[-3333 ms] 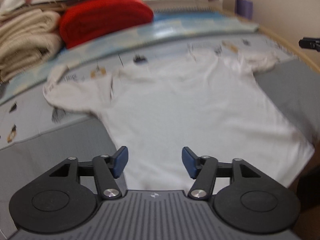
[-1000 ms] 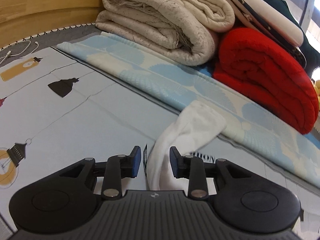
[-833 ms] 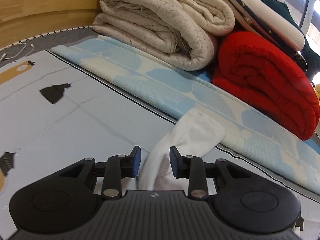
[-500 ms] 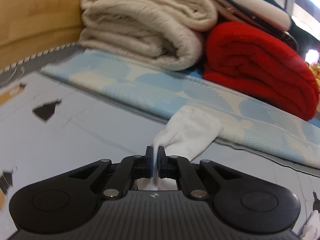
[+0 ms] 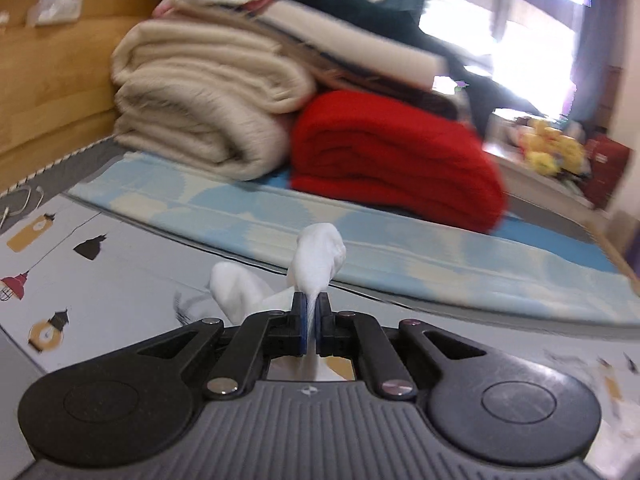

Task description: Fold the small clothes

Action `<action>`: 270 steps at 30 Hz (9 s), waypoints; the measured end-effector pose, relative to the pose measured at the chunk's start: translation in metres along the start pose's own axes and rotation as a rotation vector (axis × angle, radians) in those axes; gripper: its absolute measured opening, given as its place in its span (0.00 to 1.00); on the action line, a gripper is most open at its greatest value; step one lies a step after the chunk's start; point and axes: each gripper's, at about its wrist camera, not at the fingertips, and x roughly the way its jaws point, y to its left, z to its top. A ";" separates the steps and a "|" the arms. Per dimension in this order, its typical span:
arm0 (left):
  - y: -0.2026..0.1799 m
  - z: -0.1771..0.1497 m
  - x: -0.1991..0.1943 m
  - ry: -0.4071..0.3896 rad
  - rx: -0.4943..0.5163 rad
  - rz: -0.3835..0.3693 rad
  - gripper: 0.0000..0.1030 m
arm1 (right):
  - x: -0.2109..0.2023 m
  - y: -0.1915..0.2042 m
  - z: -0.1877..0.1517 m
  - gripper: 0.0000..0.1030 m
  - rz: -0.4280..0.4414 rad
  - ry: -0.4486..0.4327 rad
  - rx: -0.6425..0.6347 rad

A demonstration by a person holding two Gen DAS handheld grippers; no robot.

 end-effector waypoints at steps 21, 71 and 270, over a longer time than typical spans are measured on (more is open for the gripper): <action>-0.042 -0.111 -0.003 0.342 -0.074 0.007 0.17 | -0.033 -0.042 -0.062 0.12 -0.065 0.068 0.420; 0.016 -0.065 0.077 0.453 -0.244 -0.017 0.17 | 0.061 -0.138 -0.085 0.03 -0.410 0.198 0.789; -0.040 -0.054 0.096 0.522 -0.327 -0.046 0.04 | 0.012 -0.172 -0.139 0.30 -0.422 0.248 1.350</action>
